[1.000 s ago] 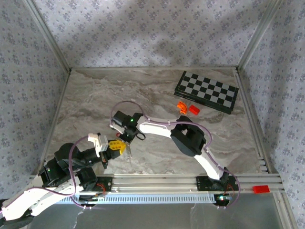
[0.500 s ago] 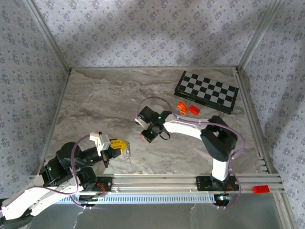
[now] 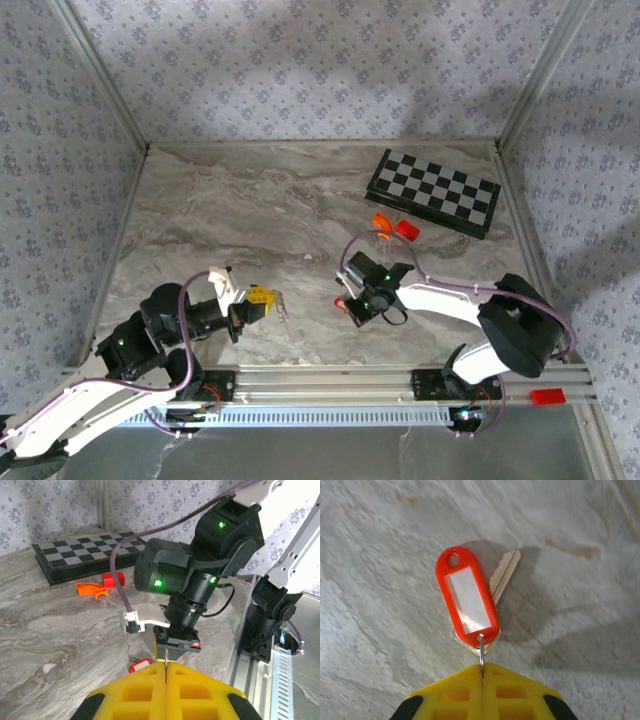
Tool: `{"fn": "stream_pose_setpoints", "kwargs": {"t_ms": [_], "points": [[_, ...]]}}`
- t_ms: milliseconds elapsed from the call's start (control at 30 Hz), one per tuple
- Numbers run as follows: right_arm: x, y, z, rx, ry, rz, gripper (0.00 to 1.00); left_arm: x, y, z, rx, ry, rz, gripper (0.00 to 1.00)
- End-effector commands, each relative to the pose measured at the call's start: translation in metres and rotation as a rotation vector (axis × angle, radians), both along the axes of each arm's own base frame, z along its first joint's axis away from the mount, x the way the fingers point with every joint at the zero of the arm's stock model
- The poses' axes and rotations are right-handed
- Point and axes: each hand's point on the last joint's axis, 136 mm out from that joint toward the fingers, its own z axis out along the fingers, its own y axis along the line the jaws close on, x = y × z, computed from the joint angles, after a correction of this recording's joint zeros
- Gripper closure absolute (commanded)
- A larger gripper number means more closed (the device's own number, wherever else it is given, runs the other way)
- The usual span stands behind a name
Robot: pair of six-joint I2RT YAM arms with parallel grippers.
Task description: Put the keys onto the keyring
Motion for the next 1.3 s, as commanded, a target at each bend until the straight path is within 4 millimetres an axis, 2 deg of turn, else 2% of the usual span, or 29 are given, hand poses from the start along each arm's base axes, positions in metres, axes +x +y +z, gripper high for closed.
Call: {"fn": "stream_pose_setpoints", "kwargs": {"t_ms": [0,133,200,300,433,500,600,733,867,1033,1267], "points": [[-0.005,-0.003,-0.007,0.051,0.025,-0.07,1.0,-0.001,-0.001,0.042,-0.069,-0.095,-0.015,1.0],[-0.007,-0.007,-0.01,0.046,0.029,-0.097,1.0,0.001,-0.009,0.052,-0.069,-0.127,-0.039,1.0],[-0.008,-0.011,-0.01,0.045,0.039,-0.115,0.96,0.002,-0.012,0.051,-0.062,-0.132,-0.047,1.0],[-0.011,-0.017,-0.008,0.04,0.048,-0.142,0.79,0.002,-0.016,0.048,-0.057,-0.131,-0.059,1.0],[-0.011,-0.025,0.007,0.049,0.028,-0.169,0.57,0.003,-0.02,0.04,-0.034,-0.12,-0.07,1.0],[-0.013,-0.031,0.01,0.051,0.044,-0.189,0.5,0.003,-0.021,0.038,-0.029,-0.117,-0.075,1.0],[-0.009,-0.038,0.014,0.051,0.057,-0.208,0.48,0.001,-0.023,0.033,-0.021,-0.104,-0.094,1.0],[0.0,-0.032,0.026,0.077,0.049,-0.189,0.47,-0.004,-0.028,0.026,-0.016,-0.073,-0.131,1.0],[0.008,-0.03,0.028,0.054,0.05,-0.155,0.5,-0.007,-0.033,0.021,-0.018,-0.049,-0.159,1.0],[0.017,-0.009,0.035,0.134,0.042,-0.143,0.53,-0.007,-0.036,0.018,-0.013,-0.043,-0.167,1.0],[0.02,-0.003,0.022,0.091,0.094,-0.117,0.56,-0.008,-0.04,0.02,-0.022,-0.048,-0.188,1.0]]}}
